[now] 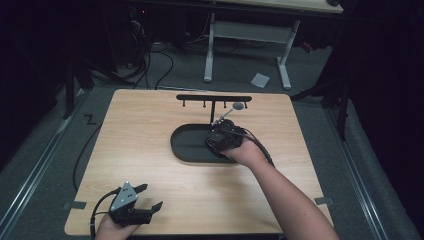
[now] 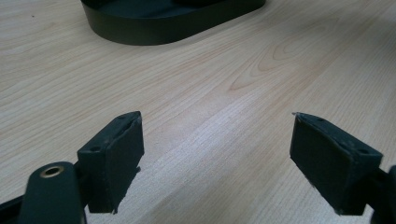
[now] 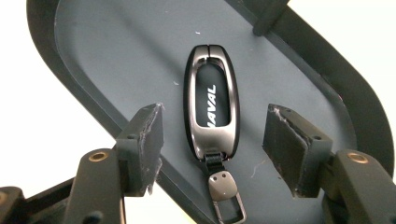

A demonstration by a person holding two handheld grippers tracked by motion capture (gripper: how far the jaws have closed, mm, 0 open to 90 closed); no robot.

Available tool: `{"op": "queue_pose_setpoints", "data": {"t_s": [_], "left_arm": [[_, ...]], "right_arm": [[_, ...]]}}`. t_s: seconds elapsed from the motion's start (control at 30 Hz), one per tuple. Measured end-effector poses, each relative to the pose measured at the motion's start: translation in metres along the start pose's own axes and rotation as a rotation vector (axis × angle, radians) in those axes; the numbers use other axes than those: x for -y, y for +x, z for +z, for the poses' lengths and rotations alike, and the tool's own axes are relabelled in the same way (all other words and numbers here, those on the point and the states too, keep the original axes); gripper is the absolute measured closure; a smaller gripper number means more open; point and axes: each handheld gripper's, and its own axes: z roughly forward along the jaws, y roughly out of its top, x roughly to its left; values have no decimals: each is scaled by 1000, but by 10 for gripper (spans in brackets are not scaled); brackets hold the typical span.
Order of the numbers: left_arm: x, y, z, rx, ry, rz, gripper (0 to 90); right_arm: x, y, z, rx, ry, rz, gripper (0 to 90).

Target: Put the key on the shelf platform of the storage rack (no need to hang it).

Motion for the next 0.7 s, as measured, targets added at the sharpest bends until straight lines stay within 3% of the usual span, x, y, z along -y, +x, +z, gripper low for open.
{"op": "queue_pose_setpoints", "data": {"t_s": [0.1, 0.27, 0.37, 0.7], "left_arm": [[0, -1, 1, 0, 0, -1, 183], [0, 0, 1, -1, 9, 1, 183], [0, 0, 1, -2, 8, 0, 183], [1, -1, 2, -7, 12, 7, 182]], "right_arm": [[9, 1, 1, -7, -20, 25, 422], [23, 5, 3, 48, -67, 20, 479], [37, 9, 4, 32, -147, 41, 474], [78, 20, -3, -3, -287, 76, 459]]}}
